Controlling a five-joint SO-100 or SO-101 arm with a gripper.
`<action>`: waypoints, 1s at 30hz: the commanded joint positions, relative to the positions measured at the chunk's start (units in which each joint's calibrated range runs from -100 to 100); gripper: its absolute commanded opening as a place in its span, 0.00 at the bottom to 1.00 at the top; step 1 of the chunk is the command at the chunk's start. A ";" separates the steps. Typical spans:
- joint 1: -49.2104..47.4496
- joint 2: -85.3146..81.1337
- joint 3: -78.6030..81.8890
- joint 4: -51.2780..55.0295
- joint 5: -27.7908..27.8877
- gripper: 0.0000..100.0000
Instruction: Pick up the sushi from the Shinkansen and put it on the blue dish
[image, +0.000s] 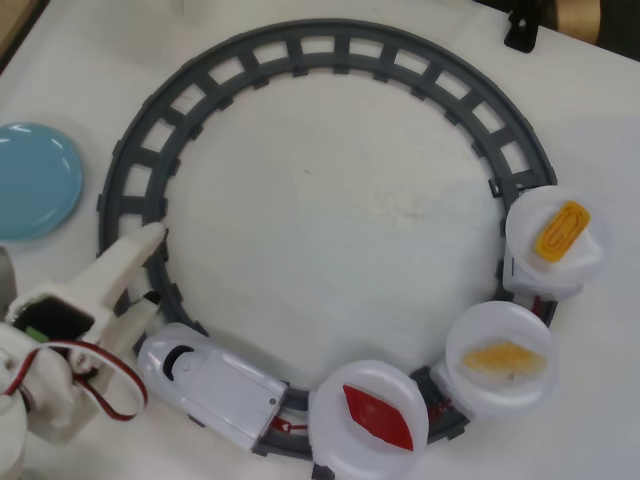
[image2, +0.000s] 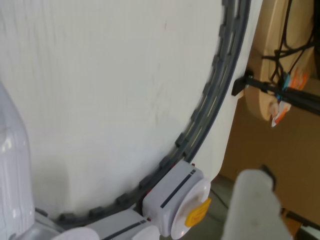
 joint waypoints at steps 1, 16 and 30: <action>2.34 0.50 -3.04 -1.15 0.79 0.28; 28.05 0.67 5.98 -24.34 12.88 0.28; 40.37 0.67 20.95 -33.68 27.31 0.28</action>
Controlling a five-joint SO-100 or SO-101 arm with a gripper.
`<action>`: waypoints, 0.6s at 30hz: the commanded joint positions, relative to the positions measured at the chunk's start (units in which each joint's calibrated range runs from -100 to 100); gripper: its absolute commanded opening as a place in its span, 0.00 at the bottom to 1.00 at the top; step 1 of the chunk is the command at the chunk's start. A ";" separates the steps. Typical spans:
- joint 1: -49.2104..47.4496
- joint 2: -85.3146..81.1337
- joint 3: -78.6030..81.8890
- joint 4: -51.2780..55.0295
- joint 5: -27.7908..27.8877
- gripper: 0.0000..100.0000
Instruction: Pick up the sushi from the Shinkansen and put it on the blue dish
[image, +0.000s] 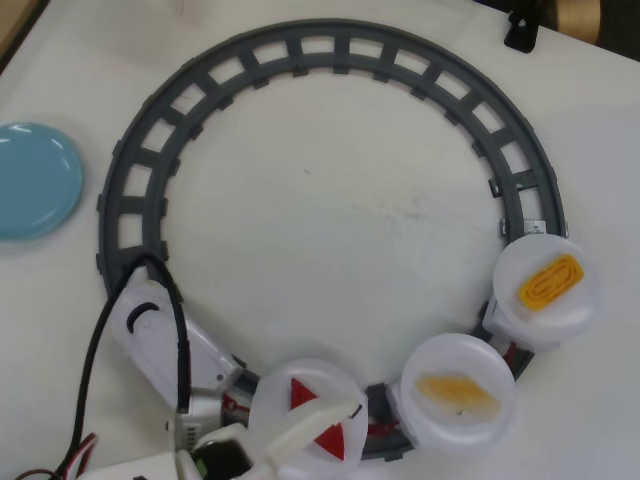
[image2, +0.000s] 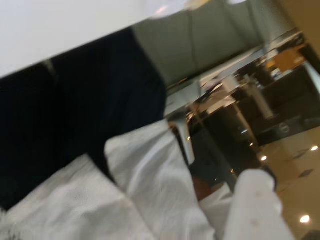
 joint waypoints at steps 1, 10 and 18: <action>1.16 0.16 0.90 -1.24 0.51 0.28; 1.60 0.16 -8.39 18.72 -6.50 0.28; -1.92 3.31 -18.58 31.71 -8.96 0.28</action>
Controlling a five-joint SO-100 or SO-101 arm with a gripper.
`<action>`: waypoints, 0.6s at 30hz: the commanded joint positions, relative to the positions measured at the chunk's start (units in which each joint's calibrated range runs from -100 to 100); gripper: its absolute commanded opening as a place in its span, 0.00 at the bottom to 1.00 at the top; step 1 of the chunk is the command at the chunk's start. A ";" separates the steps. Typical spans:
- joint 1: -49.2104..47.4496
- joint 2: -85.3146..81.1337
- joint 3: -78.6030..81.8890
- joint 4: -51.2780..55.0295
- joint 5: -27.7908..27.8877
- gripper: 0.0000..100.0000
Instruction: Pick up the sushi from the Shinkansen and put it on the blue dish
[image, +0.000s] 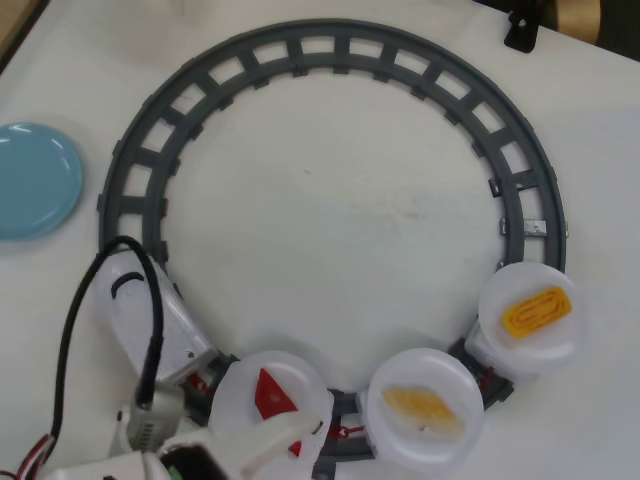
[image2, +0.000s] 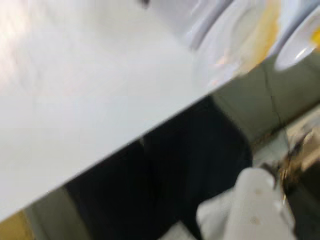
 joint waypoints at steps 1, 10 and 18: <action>-0.96 4.04 -6.49 4.24 -0.47 0.28; -0.87 27.93 -18.75 4.92 -2.93 0.28; -1.31 38.38 -27.05 4.49 -3.56 0.28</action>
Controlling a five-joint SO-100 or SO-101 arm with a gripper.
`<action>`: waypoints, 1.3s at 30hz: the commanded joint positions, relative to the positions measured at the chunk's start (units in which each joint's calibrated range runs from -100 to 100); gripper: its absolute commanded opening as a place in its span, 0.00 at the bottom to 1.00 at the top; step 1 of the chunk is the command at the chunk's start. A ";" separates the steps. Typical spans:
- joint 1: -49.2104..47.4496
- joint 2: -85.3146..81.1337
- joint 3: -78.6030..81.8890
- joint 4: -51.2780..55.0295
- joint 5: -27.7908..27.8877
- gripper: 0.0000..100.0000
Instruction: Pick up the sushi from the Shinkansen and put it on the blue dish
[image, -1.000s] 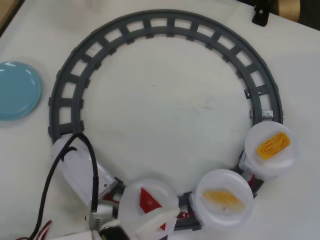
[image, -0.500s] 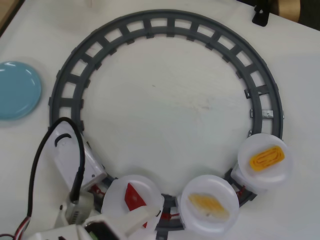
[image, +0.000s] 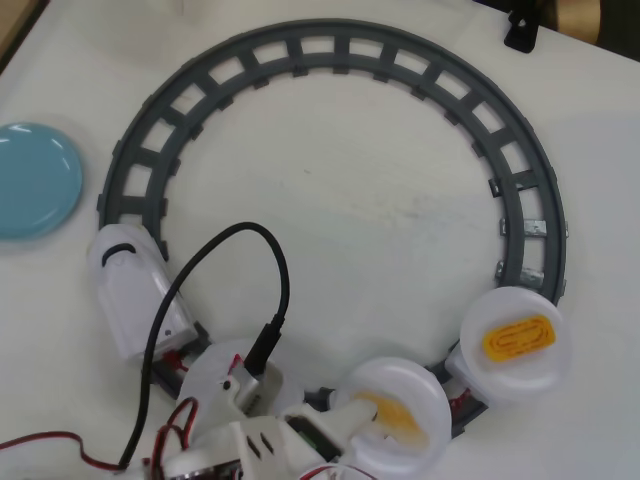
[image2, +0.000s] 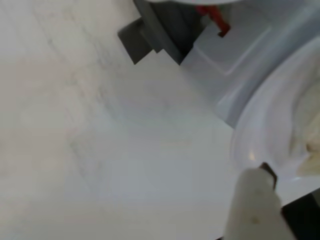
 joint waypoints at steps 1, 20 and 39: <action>-0.49 1.93 -5.45 -0.30 -0.45 0.28; -5.24 2.85 -0.22 -0.47 -1.19 0.28; -5.42 2.68 7.63 -0.55 -1.19 0.08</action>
